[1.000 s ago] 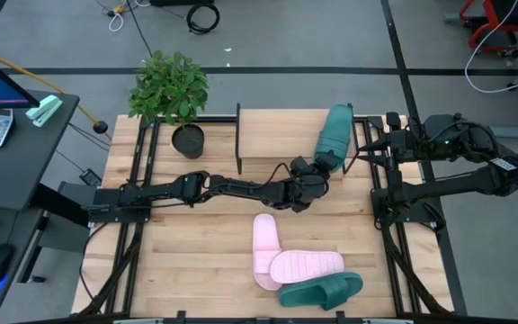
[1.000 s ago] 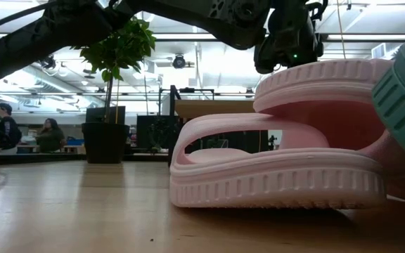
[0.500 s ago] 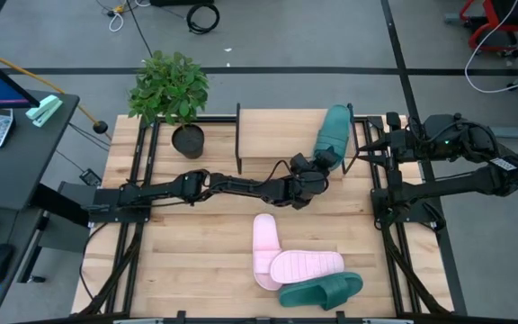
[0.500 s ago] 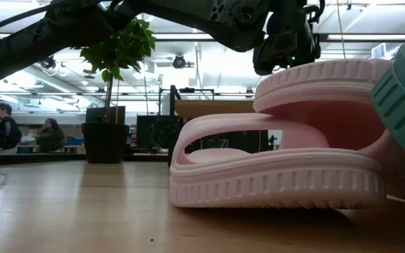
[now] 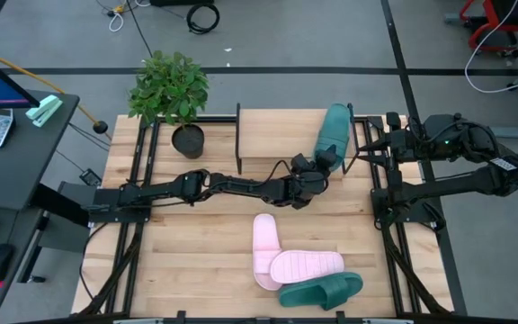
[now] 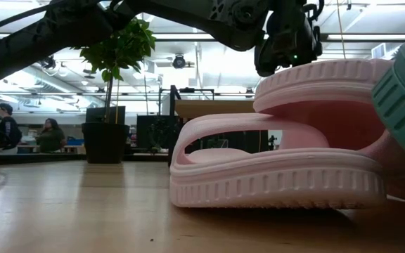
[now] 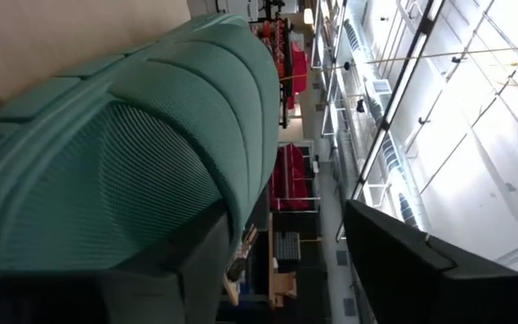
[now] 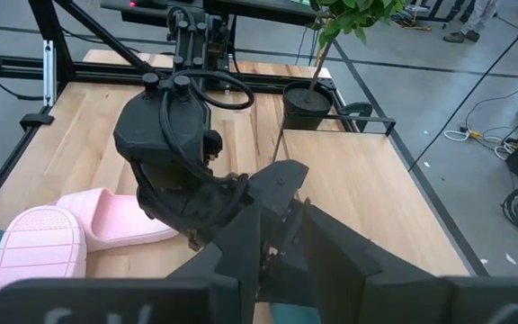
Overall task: Pick and place slides into the shelf
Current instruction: Put the right dark green slipper on the shelf, then put the dark green slipper on the shelf
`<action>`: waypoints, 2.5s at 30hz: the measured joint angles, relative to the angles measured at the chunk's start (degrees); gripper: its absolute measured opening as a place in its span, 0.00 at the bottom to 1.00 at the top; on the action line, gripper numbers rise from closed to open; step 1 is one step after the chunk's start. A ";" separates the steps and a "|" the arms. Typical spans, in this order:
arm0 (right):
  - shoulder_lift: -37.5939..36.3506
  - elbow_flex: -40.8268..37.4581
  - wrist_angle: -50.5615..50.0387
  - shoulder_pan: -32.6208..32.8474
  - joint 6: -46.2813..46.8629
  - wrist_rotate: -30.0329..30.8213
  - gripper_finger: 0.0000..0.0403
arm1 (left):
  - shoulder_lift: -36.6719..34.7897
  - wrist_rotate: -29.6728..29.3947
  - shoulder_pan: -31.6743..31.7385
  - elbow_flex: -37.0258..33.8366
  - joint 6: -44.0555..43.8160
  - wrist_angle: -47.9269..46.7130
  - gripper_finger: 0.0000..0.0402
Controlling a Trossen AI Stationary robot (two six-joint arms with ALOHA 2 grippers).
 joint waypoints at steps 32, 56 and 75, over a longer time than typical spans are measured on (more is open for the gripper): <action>-0.04 0.00 -1.18 -0.01 1.84 -0.17 0.23 | -0.02 6.88 0.66 0.00 -5.68 2.36 0.68; -0.04 0.00 -1.26 0.00 1.78 -1.36 0.23 | -0.02 13.57 -0.70 0.00 -6.12 2.33 0.54; -0.85 0.02 -2.73 -0.02 1.70 -2.86 0.23 | -8.42 48.45 -2.26 0.08 13.22 -12.71 0.48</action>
